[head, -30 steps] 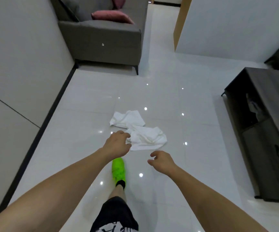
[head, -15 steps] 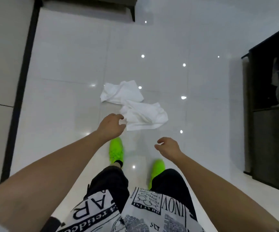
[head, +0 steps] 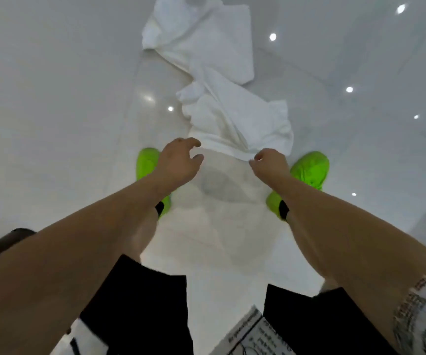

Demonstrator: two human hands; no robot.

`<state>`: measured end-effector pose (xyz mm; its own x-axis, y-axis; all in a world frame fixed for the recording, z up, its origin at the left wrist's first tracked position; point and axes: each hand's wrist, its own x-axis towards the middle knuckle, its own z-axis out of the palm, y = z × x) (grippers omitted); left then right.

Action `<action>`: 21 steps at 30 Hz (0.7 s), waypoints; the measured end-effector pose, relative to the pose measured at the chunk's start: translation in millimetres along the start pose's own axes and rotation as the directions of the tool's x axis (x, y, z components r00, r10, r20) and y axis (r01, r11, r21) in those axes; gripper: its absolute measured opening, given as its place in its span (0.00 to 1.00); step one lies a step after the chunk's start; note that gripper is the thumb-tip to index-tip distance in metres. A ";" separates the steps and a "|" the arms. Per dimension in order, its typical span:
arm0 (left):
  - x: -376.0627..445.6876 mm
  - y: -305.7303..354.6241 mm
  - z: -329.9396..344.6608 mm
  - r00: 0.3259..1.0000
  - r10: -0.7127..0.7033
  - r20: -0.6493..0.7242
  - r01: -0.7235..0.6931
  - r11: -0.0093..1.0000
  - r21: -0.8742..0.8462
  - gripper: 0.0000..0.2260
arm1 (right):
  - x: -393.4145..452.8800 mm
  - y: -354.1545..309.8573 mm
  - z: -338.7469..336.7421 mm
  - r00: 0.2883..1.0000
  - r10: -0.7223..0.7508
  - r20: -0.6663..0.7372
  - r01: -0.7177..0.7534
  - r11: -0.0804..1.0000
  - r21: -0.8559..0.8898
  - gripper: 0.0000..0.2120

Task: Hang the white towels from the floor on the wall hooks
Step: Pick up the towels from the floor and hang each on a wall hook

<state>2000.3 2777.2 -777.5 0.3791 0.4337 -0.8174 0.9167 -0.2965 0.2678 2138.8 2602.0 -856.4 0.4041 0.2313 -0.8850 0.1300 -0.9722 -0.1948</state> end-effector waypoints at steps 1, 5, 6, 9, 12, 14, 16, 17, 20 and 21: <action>19.1 -2.7 21.7 0.999 -0.038 0.003 0.038 0.999 -0.027 0.16 | 29.8 6.8 8.3 1.000 0.015 0.005 -0.015 1.000 0.004 0.12; 88.9 -12.7 91.7 0.994 -0.097 0.043 0.098 0.995 -0.030 0.16 | 125.7 17.1 51.9 0.998 0.032 -0.060 -0.036 0.996 -0.080 0.20; 101.9 -15.9 103.5 0.994 -0.089 0.061 0.089 0.996 -0.010 0.16 | 141.2 16.0 61.7 0.995 0.018 -0.097 -0.030 0.992 -0.120 0.22; 131.8 -19.2 123.9 0.993 -0.070 0.092 0.065 0.996 0.061 0.15 | 168.9 20.4 80.0 0.987 -0.010 -0.163 -0.021 0.982 -0.189 0.15; 137.2 -17.4 119.4 0.993 -0.067 0.099 0.057 0.994 0.097 0.15 | 165.3 28.6 80.6 0.984 0.013 -0.176 -0.035 0.992 -0.122 0.06; 128.8 -10.8 106.7 0.993 -0.051 0.109 0.039 0.993 0.109 0.15 | 145.4 28.4 70.1 0.984 0.018 -0.179 -0.030 0.997 -0.069 0.04; 109.6 -1.1 88.5 0.992 -0.042 0.116 0.027 0.992 0.122 0.15 | 115.7 21.7 51.6 0.977 0.004 -0.214 -0.008 1.000 -0.018 0.06; 96.6 4.9 78.1 0.992 -0.037 0.117 0.022 0.991 0.128 0.15 | 98.9 16.9 39.6 0.972 -0.008 -0.237 0.011 1.000 0.011 0.06; 49.3 29.9 42.2 0.993 -0.014 0.117 0.001 0.993 0.118 0.16 | 43.0 -3.8 -5.7 0.955 -0.074 -0.288 0.099 0.992 0.074 0.05; 32.7 40.4 27.0 0.993 0.002 0.114 -0.013 0.995 0.102 0.15 | 24.2 -13.4 -23.3 0.945 -0.110 -0.308 0.145 0.985 0.091 0.06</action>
<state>2046.4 2756.4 -807.3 0.3636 0.3330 -0.8700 0.8940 -0.3871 0.2255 2167.9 2621.5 -865.3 0.6465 0.3372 -0.6844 0.1043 -0.9277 -0.3585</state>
